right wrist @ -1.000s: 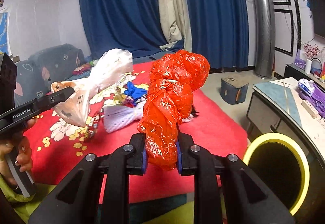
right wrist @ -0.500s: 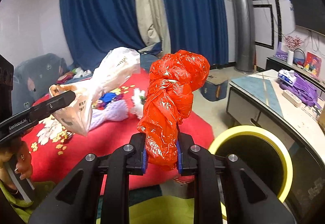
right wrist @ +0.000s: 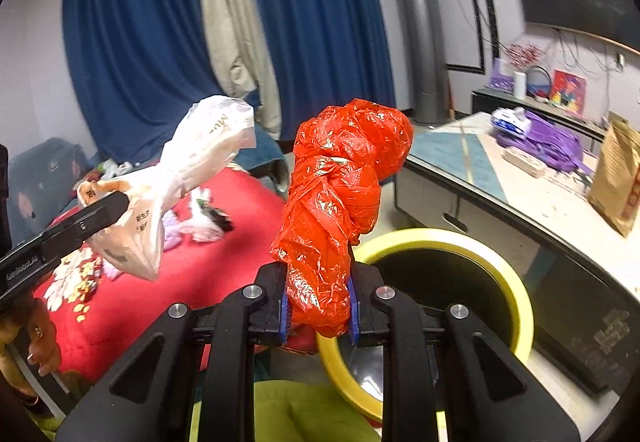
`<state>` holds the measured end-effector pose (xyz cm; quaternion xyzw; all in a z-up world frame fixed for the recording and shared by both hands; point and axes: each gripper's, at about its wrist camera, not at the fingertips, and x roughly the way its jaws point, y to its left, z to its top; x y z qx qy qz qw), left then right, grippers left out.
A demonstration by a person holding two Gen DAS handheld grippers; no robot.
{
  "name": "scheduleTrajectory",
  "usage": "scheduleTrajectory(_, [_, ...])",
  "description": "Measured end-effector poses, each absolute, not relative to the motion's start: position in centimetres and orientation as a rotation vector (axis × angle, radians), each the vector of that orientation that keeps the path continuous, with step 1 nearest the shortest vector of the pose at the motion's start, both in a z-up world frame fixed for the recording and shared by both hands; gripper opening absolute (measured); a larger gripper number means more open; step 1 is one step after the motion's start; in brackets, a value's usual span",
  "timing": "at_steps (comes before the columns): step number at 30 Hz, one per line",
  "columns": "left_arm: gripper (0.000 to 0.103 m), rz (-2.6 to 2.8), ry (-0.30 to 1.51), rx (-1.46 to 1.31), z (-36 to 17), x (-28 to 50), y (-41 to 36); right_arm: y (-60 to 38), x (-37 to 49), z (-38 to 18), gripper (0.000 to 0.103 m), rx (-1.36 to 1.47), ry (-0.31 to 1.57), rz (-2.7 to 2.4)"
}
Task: Collect trash
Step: 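Carry both bags over the yellow bin and open both tools to drop them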
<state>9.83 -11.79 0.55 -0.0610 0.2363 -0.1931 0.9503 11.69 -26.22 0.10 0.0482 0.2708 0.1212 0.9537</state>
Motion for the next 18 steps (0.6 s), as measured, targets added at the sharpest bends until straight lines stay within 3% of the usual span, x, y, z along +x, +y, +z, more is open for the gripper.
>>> scheduleTrajectory(18, [0.018,-0.528,0.605,-0.081,-2.3,14.1,-18.9,-32.7,12.3,-4.0,0.022,0.179,0.698,0.074])
